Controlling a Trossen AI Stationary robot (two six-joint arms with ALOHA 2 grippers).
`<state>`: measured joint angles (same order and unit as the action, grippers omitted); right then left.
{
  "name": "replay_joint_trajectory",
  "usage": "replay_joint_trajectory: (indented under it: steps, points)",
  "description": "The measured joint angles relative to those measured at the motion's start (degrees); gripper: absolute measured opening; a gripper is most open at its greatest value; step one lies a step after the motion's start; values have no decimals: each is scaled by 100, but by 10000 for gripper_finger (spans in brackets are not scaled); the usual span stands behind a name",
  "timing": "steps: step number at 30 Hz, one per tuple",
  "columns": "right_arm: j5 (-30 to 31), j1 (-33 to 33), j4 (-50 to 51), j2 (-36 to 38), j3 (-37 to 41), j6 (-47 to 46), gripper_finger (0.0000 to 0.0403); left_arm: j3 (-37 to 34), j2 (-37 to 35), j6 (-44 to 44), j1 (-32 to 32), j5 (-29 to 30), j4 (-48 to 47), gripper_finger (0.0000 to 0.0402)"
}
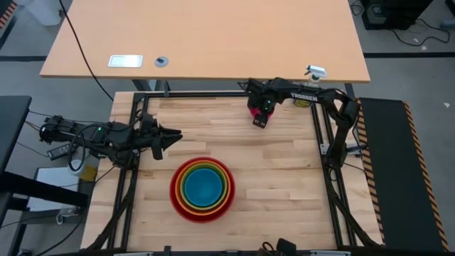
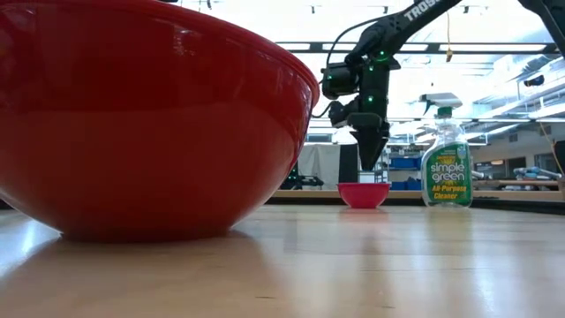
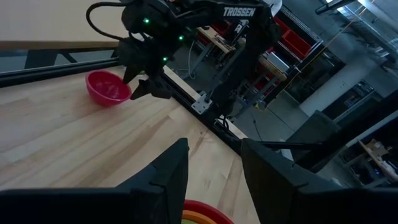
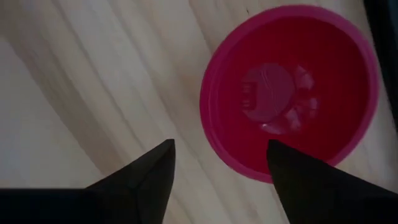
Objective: Nest bowls inside each other
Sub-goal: Stack the pink bowl on top of the blue bowl
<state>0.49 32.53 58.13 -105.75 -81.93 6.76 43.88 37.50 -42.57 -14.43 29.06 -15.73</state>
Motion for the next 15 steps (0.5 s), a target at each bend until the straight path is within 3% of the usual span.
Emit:
replay_joint_trajectory:
  steps: [6,12,15]
  points:
    - [66,13,-498,0,216,805,274,0,0,-7,-1,57,0,153]
    - [10,-4,-1131,-4,766,1221,250,0,0,-9,19,103,0,153]
    - [276,-55,-1492,-4,1061,1330,233,0,0,-9,19,101,0,153]
